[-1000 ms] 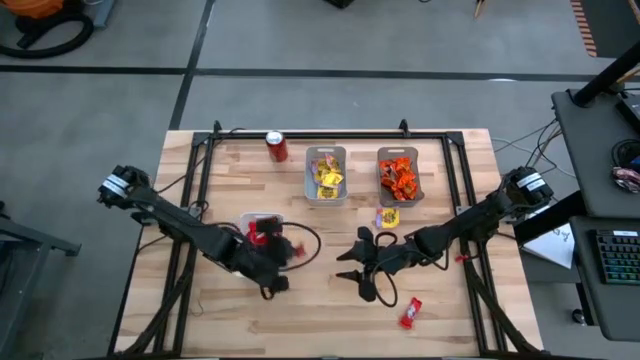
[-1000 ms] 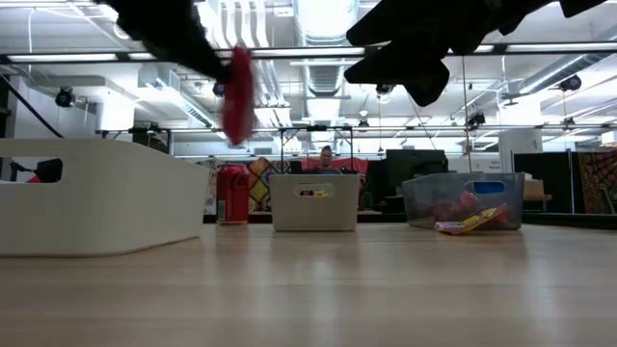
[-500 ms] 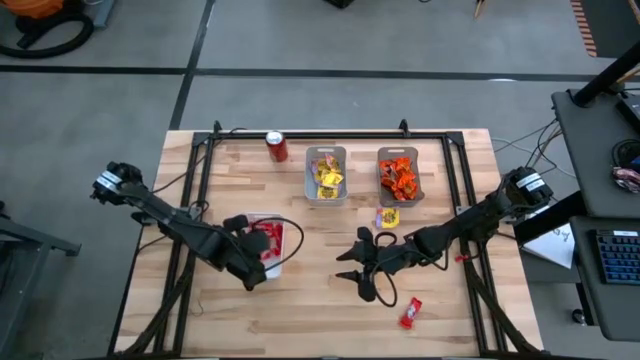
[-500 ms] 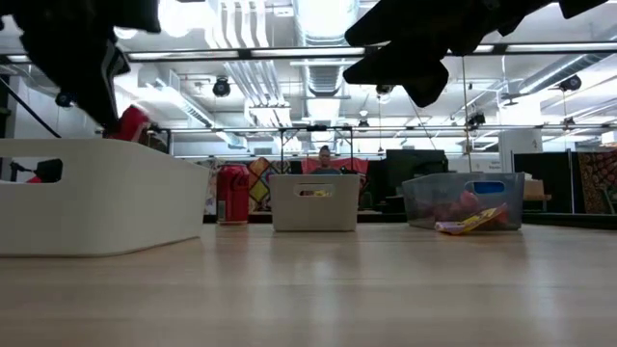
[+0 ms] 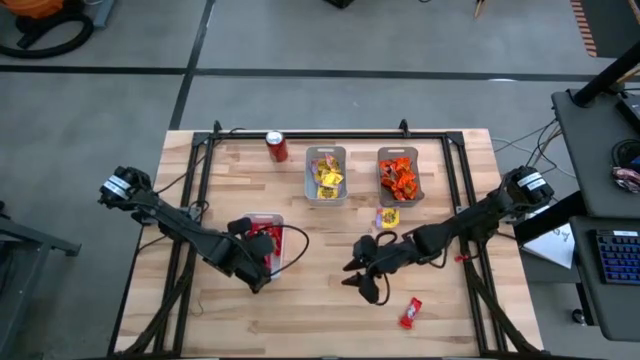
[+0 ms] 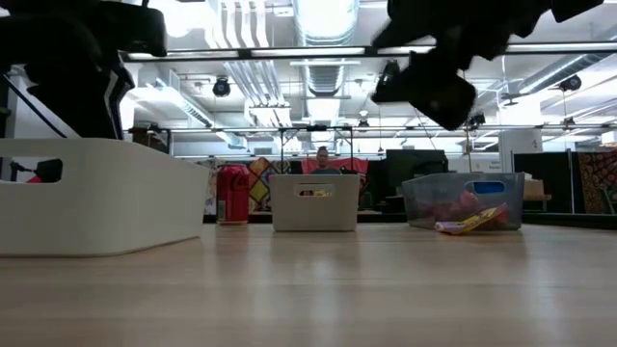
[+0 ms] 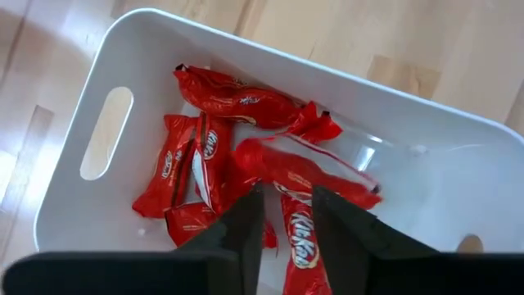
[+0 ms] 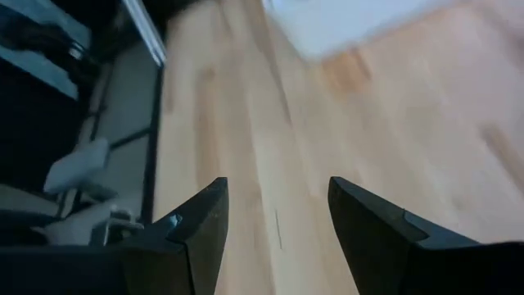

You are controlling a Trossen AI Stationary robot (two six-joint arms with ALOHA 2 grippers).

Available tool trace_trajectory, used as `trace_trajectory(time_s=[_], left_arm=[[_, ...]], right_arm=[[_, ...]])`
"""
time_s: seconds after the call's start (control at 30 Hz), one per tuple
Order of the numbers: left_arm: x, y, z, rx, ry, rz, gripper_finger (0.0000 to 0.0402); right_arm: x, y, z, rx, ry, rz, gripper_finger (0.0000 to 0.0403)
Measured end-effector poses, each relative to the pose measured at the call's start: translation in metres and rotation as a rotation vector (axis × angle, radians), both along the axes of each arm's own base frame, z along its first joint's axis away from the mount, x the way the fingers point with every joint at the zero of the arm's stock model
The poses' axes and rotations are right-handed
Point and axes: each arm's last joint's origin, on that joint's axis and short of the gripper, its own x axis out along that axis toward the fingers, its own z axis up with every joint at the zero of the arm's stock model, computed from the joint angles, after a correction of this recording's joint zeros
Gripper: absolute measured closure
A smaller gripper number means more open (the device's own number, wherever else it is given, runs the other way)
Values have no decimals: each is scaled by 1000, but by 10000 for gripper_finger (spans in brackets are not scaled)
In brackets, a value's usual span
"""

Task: Sort candy
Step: Put the yellow candy into the gray bin

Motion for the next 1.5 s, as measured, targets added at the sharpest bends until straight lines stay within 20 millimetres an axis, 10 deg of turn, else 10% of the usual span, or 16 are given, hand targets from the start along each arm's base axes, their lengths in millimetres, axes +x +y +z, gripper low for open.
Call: trace_trajectory(time_s=[0.57, 1.5], left_arm=[[5, -3, 17, 40, 13, -124, 276], [19, -5, 57, 363, -189, -659, 276]], right_arm=[[-19, -26, 32, -245, 602, -301, 202], [-70, -109, -48, -55, 768, -871, 202]])
